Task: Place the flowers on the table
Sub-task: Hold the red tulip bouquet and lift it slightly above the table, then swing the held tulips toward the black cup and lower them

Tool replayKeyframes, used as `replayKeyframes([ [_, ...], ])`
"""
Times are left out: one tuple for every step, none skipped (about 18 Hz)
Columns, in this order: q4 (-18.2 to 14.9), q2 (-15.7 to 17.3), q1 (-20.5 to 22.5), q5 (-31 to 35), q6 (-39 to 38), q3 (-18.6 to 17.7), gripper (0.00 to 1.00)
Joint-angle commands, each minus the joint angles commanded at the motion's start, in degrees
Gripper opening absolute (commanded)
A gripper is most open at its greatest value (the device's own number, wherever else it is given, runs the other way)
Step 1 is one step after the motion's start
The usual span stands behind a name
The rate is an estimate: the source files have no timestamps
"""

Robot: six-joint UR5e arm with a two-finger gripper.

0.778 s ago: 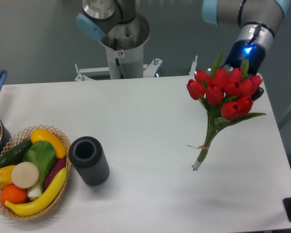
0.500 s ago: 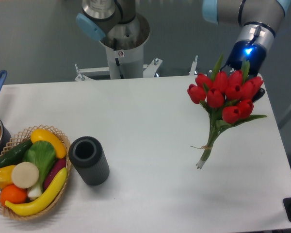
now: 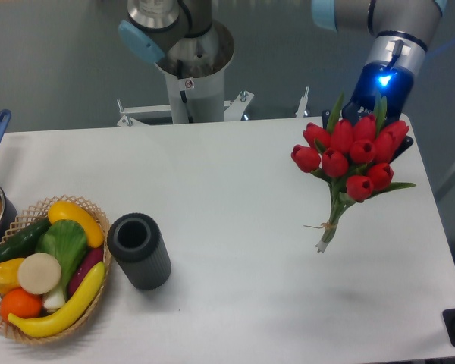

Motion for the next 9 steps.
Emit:
replayKeyframes([
  [0.0, 0.0, -0.52, 1.32, 0.0, 0.0, 0.37],
  [0.0, 0.09, -1.05, 2.55, 0.0, 0.0, 0.37],
  [0.0, 0.09, -1.49, 3.43, 0.09, 0.0, 0.37],
  [0.0, 0.0, -1.84, 4.31, 0.09, 0.0, 0.37],
  [0.0, 0.0, -2.11, 5.63, 0.09, 0.0, 0.37],
  [0.0, 0.09, -2.72, 7.55, 0.17, 0.0, 0.37],
  [0.0, 0.09, -3.42, 9.75, 0.35, 0.0, 0.37],
  [0.0, 0.09, -4.21, 11.94, 0.53, 0.0, 0.37],
  [0.0, 0.0, -5.09, 13.88, 0.61, 0.17, 0.37],
])
